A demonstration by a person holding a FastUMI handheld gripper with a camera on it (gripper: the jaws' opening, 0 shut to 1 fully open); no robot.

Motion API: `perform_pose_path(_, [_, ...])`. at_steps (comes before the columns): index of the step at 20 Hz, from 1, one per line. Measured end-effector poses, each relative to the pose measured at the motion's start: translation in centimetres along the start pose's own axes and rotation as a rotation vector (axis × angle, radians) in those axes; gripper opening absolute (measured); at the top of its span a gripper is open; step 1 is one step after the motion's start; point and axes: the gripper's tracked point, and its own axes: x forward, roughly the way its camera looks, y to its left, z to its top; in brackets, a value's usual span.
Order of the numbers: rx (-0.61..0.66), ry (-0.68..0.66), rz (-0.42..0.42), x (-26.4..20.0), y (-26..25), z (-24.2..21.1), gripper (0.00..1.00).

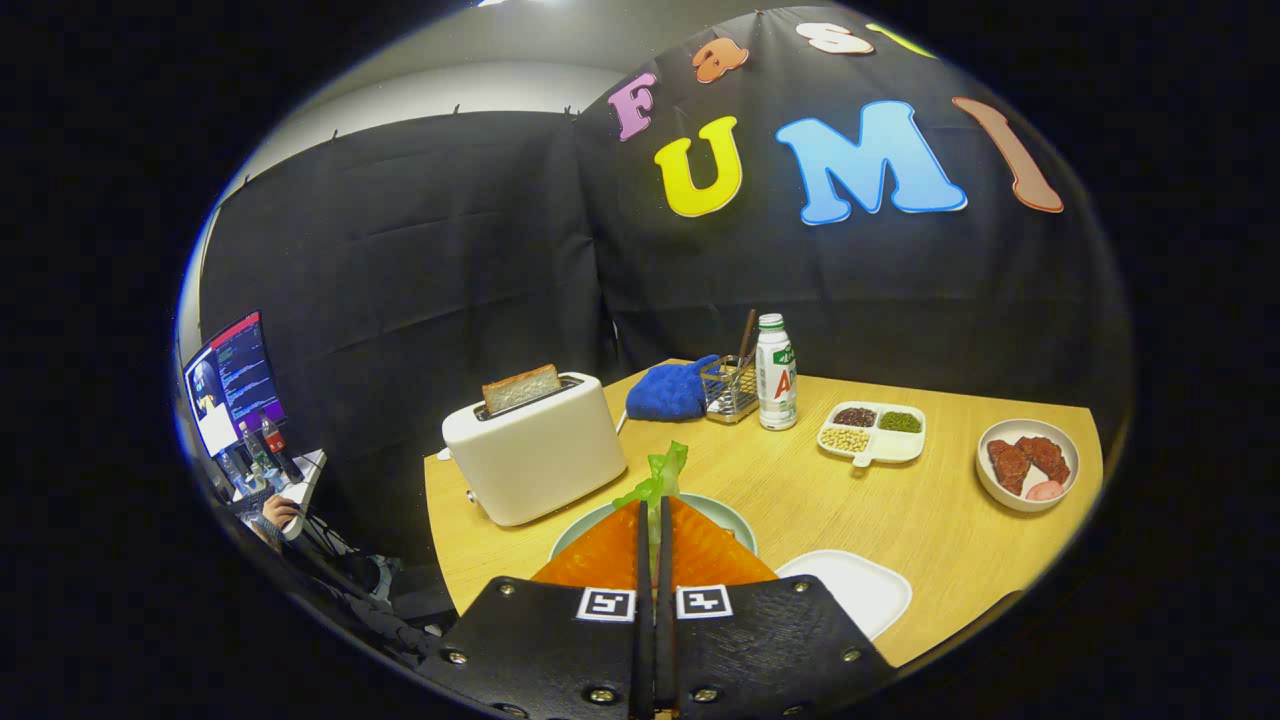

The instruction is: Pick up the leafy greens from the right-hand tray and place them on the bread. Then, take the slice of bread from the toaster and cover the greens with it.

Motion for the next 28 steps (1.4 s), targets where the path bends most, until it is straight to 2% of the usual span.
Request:
perform_pose_path(6, [0.048,0.063,0.024,2.8,-0.3,-2.8,0.01])
perform_pose_path(10, [0.059,0.106,-0.016,3.5,-1.8,-4.9,0.01])
perform_pose_path(14, [0.005,0.146,-0.063,3.5,-2.5,-6.5,0.01])
perform_pose_path(15, [-0.013,0.162,-0.087,3.6,-2.9,-6.7,0.02])
perform_pose_path(18, [-0.07,0.175,-0.168,3.5,-4.2,-7.1,0.17])
perform_pose_path(23, [-0.121,0.095,-0.266,2.5,-3.9,-5.0,0.33])
perform_pose_path(25, [-0.157,0.024,-0.373,1.5,-4.2,-3.0,0.39])
perform_pose_path(27, [-0.169,-0.046,-0.519,0.1,-4.4,-1.2,0.4])
perform_pose_path(28, [-0.166,-0.083,-0.557,-0.3,-3.7,-0.5,0.4])
